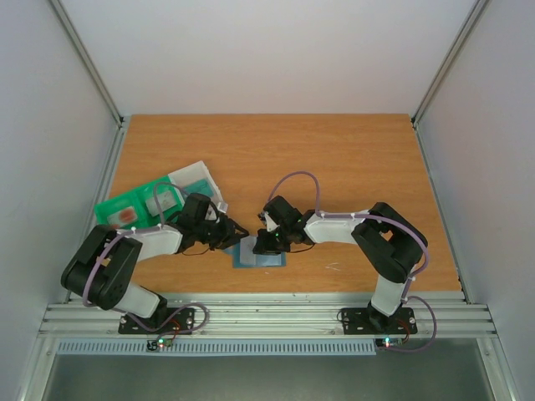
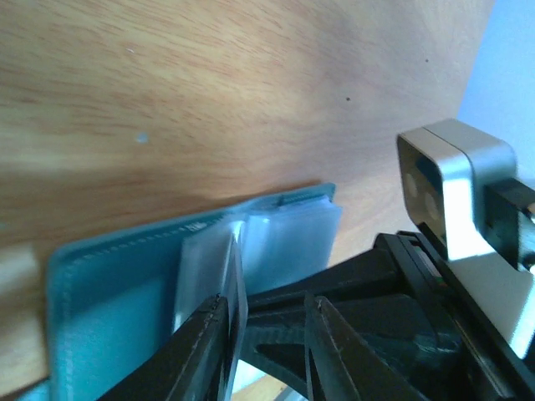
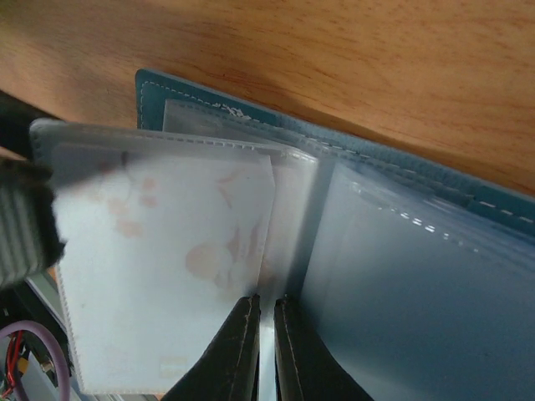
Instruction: Take the credit cards out of the card holder
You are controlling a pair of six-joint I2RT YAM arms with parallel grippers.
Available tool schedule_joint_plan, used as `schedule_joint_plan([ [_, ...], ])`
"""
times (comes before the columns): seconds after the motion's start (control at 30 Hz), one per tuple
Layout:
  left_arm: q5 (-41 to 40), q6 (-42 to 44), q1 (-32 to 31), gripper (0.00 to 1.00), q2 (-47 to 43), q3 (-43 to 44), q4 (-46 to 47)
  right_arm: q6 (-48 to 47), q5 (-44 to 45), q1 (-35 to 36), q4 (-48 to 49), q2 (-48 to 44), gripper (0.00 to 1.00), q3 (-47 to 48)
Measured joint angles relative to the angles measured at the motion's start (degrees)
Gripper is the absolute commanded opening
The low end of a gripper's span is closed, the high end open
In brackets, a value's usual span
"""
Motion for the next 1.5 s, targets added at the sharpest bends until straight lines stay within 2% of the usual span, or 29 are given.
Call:
schedule_joint_plan([
  [0.57,0.81,-0.42,-1.90,0.27,-0.46,0.57,-0.66,-1.79,1.36,-0.13,-3.43,-4.72,0.09,0.07],
  [0.77,0.44,-0.72,-5.38,0.28,0.66,2.95,-2.08,-2.16,2.86,-0.37,-6.38,-5.49,0.10,0.07],
  [1.03,-1.49,-0.72,-10.99,0.30,2.12,7.76,-3.04,-3.17,8.11,-2.51,-11.54,-15.10,0.10,-2.56],
  [1.23,-2.40,0.13,-12.22,0.30,4.55,9.66,-3.98,-3.41,12.02,-3.48,-14.95,-20.63,0.14,-5.18],
  [1.5,-6.27,3.85,-12.20,0.27,4.20,10.40,-7.76,-3.10,10.14,-3.52,-14.38,-22.25,0.13,-5.03],
])
